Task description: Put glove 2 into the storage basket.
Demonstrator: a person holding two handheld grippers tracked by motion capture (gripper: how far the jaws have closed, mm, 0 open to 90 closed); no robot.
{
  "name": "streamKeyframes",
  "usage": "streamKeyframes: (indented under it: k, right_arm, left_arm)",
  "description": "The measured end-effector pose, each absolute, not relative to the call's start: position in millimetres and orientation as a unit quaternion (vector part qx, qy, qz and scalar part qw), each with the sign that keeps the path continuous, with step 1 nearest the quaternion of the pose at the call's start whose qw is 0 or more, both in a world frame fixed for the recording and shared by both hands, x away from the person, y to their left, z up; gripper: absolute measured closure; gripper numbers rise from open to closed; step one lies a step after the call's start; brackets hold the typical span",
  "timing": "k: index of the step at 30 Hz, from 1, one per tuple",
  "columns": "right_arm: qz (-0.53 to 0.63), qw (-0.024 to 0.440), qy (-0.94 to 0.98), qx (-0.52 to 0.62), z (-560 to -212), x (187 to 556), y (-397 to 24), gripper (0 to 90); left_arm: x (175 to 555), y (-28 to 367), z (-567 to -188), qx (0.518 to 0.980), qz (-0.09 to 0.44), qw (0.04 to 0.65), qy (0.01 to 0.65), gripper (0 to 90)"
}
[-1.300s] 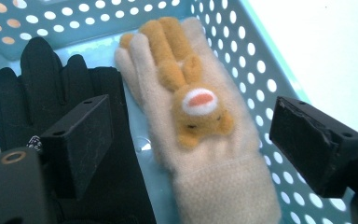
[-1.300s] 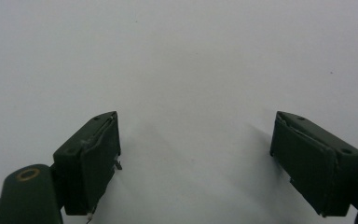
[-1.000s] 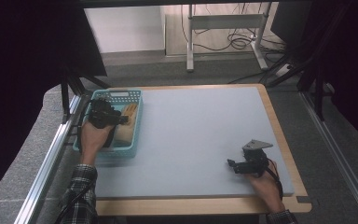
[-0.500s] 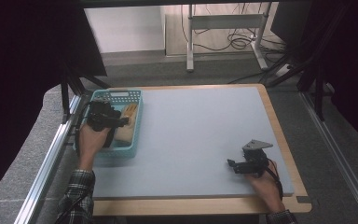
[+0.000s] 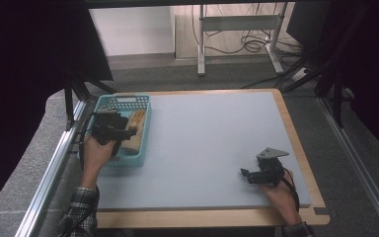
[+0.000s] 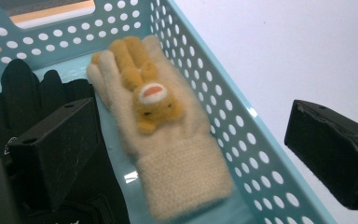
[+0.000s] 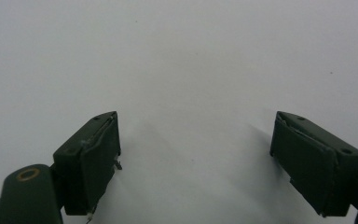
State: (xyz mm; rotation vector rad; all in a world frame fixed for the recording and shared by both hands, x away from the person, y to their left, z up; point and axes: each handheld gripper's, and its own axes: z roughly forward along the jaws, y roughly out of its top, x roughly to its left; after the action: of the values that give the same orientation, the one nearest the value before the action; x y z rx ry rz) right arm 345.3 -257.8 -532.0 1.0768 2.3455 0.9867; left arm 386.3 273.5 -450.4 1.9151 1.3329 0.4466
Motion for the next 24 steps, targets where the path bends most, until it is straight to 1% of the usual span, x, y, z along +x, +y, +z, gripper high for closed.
streamKeyframes:
  k: [10,24]
  right_arm:
    - [0.351,0.188,0.834,0.383,-532,345,-258,15.4]
    - [0.35,0.188,0.834,0.382,-532,345,-258,15.3]
  left_arm:
    - [375,270,-443,0.748,0.18,0.383,0.511,4.1]
    - [362,252,-438,0.759,0.178,0.392,0.489,4.0]
